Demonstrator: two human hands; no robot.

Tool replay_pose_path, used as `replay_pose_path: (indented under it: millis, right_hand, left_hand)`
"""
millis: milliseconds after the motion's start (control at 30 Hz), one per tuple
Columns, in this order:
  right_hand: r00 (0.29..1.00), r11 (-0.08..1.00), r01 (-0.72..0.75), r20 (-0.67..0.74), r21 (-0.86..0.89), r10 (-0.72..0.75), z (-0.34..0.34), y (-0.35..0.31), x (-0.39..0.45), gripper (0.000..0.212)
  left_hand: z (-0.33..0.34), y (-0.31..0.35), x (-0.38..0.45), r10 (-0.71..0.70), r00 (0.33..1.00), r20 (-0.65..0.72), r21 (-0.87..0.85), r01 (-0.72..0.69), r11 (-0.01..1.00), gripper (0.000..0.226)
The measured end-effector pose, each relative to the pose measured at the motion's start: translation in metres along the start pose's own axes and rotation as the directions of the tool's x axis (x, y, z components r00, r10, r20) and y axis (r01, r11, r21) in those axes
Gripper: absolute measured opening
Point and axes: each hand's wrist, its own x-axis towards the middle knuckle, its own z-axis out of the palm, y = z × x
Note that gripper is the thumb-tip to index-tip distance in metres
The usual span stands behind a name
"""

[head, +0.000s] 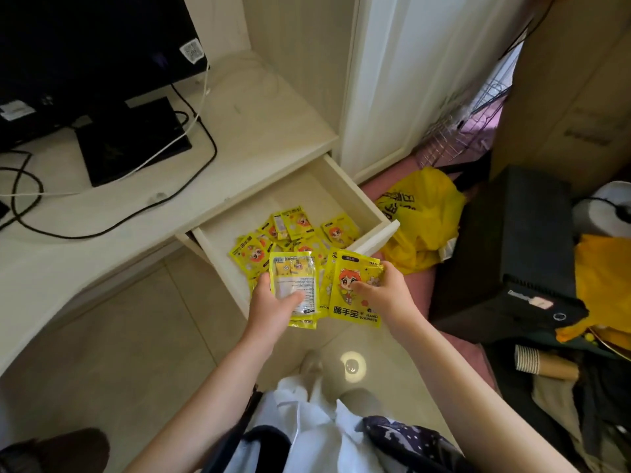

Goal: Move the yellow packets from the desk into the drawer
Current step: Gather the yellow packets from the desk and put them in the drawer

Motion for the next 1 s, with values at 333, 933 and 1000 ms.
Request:
replay_pose_path:
  millis: [333,933,1000]
  right_hand:
    - [0.996,0.988,0.024,0.087,-0.155,-0.011,-0.012,-0.059,0.109,0.034]
    - [0.941,0.856,0.11,0.329,-0.506,0.073,0.049,-0.089,0.276,0.037]
    - [0.952,0.855,0.073,0.292,-0.513,0.094,0.064,-0.083,0.293,0.04]
  left_hand:
    - [0.037,0.038,0.078,-0.071,0.988,-0.134,-0.068,0.063,0.996,0.076]
    - [0.075,0.048,0.21,-0.407,0.856,-0.318,-0.181,0.366,0.913,0.08]
    - [0.074,0.038,0.231,-0.426,0.853,-0.302,-0.181,0.388,0.904,0.076]
